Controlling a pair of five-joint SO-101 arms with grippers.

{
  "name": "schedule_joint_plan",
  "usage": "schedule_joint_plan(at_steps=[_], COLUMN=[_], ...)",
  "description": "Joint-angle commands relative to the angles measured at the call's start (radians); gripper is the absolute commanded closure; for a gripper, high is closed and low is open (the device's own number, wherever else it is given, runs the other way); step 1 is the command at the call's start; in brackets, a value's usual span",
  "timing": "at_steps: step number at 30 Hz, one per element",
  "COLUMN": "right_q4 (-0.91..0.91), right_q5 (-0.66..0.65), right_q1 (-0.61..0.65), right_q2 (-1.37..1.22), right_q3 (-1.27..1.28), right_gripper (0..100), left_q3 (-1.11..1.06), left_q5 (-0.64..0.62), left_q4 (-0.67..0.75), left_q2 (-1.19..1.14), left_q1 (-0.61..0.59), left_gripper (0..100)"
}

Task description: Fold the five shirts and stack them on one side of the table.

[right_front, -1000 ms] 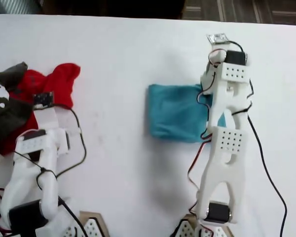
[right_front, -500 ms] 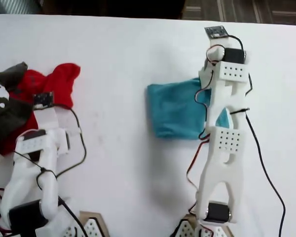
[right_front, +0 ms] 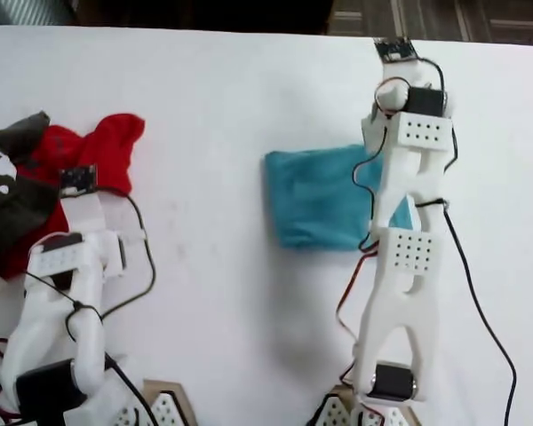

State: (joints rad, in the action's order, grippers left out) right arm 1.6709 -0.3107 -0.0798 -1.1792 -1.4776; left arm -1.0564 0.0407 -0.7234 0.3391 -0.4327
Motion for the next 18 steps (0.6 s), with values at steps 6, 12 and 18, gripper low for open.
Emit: schedule_joint_plan(at_steps=[6,12,18], right_q4=[-0.073,-0.071,-0.071], right_q5=[-0.009,-0.009,-0.009], right_q1=[-0.068,-0.059,-0.042], right_q2=[-0.065,-0.093,-0.079], right_q3=[-0.021,-0.02,-0.048], right_gripper=[85.0,92.6,97.8], left_q3=[0.036,0.036,0.036], left_q5=[-0.011,-0.011,-0.011], left_q4=[0.015,0.015,0.015], left_q2=[0.003,0.003,0.003], left_q1=[-0.006,-0.006,-0.006], left_gripper=[97,97,97])
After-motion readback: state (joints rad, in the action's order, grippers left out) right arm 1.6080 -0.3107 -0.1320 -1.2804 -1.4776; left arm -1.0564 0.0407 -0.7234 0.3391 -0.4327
